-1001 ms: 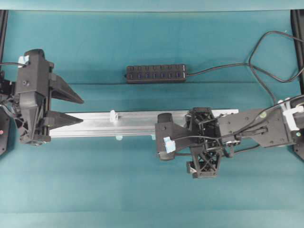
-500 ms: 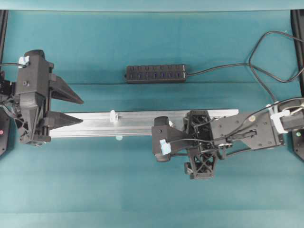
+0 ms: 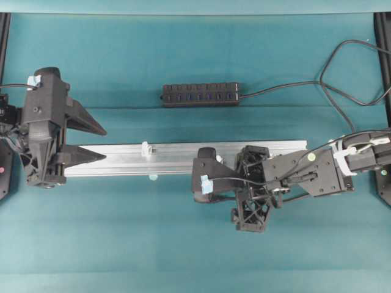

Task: Pass the USB cable through three rings with both arms.
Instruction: 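Lower the right gripper and grasp the USB cable behind its plug, then lift the cable and thread the plug through the right white ring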

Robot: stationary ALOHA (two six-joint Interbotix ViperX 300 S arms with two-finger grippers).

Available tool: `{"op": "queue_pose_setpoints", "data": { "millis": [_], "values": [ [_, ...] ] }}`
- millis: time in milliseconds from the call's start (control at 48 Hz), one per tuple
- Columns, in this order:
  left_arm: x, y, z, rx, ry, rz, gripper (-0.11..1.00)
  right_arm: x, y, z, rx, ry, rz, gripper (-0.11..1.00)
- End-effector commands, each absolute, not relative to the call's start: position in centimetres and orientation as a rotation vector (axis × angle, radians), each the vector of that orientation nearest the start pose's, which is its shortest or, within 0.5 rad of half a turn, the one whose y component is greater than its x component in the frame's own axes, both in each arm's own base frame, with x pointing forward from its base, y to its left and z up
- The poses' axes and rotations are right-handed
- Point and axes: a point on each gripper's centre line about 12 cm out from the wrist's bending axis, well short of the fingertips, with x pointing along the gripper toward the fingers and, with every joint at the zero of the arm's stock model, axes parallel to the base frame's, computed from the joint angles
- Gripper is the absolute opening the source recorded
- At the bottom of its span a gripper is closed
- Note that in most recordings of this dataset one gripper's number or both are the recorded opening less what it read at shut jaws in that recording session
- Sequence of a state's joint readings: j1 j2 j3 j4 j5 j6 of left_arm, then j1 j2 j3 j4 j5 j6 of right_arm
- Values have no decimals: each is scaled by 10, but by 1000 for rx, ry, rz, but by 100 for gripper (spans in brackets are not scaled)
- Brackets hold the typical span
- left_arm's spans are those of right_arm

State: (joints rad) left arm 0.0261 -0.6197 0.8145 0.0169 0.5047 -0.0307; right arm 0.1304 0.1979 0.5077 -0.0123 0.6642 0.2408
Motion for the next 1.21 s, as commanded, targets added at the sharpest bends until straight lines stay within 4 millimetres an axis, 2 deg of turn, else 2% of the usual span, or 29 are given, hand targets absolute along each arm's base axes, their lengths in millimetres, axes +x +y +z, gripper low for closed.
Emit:
{"op": "queue_pose_setpoints", "data": {
  "millis": [0, 334, 605, 1021, 1105, 1188],
  "values": [
    [260, 8, 277, -18, 678, 37, 56, 370, 48, 102, 106, 1332, -53, 57],
    [258, 7, 276, -19, 678, 38, 56, 373, 49, 101, 113, 1299, -49, 56],
    [257, 8, 276, -22, 678, 40, 56, 375, 48, 91, 112, 1318, -54, 55],
    [257, 7, 274, -16, 682, 37, 56, 378, 50, 92, 109, 1293, -44, 54],
    [256, 7, 272, -17, 688, 36, 56, 378, 50, 92, 107, 1299, -44, 46],
    [255, 7, 270, -16, 693, 37, 56, 377, 50, 92, 105, 1307, -44, 34]
  ]
}}
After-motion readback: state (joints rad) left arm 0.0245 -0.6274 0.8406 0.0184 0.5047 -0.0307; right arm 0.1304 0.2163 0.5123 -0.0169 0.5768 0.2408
